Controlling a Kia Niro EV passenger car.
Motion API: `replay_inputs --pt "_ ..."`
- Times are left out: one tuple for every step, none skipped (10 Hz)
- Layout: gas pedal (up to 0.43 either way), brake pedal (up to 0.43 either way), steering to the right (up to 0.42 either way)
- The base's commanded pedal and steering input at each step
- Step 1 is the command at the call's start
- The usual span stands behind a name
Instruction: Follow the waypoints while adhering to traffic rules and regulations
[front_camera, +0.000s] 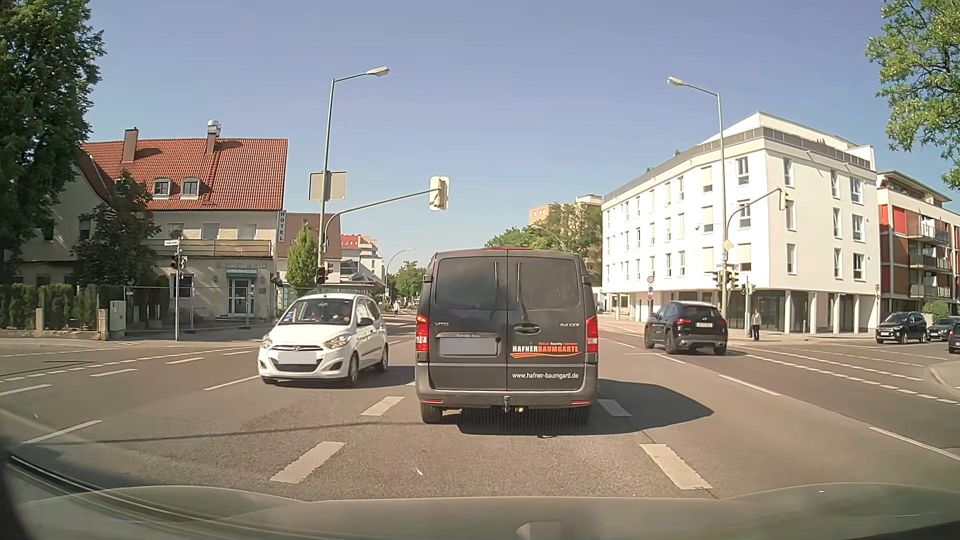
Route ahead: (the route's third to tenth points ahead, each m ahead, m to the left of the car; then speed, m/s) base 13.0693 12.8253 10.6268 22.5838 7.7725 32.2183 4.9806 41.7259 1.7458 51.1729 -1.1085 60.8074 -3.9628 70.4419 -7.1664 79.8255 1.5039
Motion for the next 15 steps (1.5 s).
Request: replay_inputs --pt "0.000 0.201 0.012" --pt "0.000 0.195 0.014" --pt "0.000 0.165 0.016" --pt "0.000 0.152 0.018" --pt "0.000 0.134 0.020" --pt "0.000 0.134 0.021" --pt "0.000 0.140 0.022" --pt "0.000 0.128 0.023" --pt "0.000 0.110 0.025" --pt "0.000 0.085 0.025" --pt "0.000 0.085 0.025" --pt "0.000 0.091 0.023" --pt "0.000 0.110 0.023" --pt "0.000 0.128 0.022" --pt "0.000 0.134 0.023"
